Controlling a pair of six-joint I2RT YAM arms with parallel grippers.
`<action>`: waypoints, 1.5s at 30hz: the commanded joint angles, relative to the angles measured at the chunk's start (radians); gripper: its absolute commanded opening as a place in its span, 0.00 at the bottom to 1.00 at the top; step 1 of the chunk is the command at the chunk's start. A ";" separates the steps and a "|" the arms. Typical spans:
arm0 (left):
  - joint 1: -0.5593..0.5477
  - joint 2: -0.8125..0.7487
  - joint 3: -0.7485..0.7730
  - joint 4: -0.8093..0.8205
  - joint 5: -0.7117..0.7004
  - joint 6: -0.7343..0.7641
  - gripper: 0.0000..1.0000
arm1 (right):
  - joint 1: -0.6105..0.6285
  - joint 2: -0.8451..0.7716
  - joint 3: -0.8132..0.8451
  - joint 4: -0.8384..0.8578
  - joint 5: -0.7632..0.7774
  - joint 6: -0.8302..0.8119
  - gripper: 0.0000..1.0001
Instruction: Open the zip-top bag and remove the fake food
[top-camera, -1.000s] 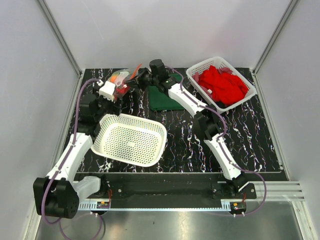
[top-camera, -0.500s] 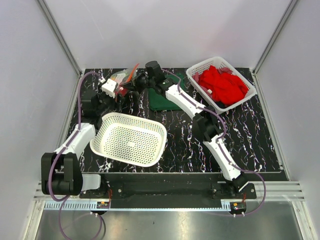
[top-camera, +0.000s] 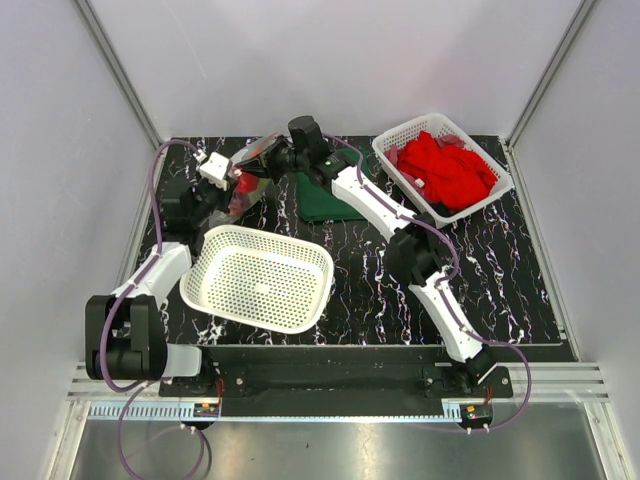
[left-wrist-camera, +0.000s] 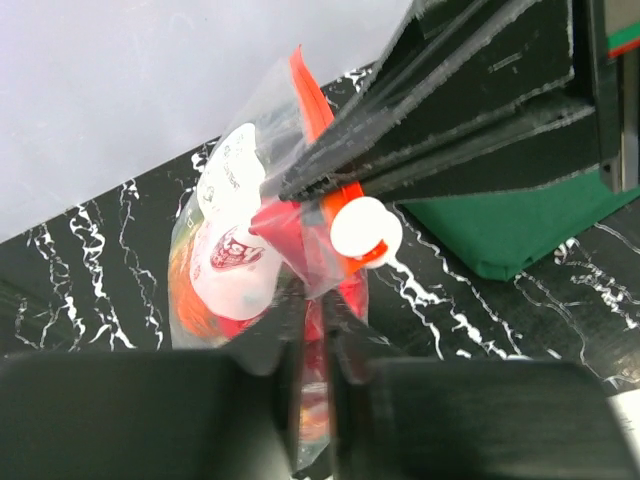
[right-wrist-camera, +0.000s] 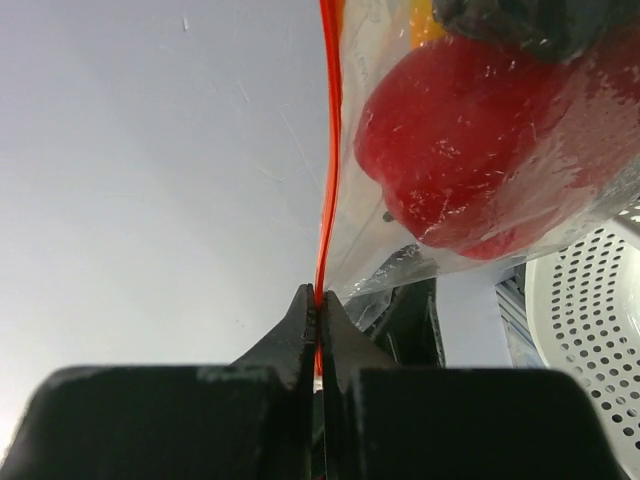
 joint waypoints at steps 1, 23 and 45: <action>0.010 -0.004 0.031 0.125 0.074 -0.006 0.00 | 0.019 -0.092 -0.001 0.025 -0.012 -0.001 0.01; -0.004 -0.027 0.015 0.004 0.094 0.017 0.00 | 0.036 -0.245 -0.094 -0.256 0.204 -0.412 0.69; -0.034 -0.032 0.005 -0.002 0.087 0.037 0.00 | 0.076 -0.227 -0.104 -0.254 0.264 -0.242 0.40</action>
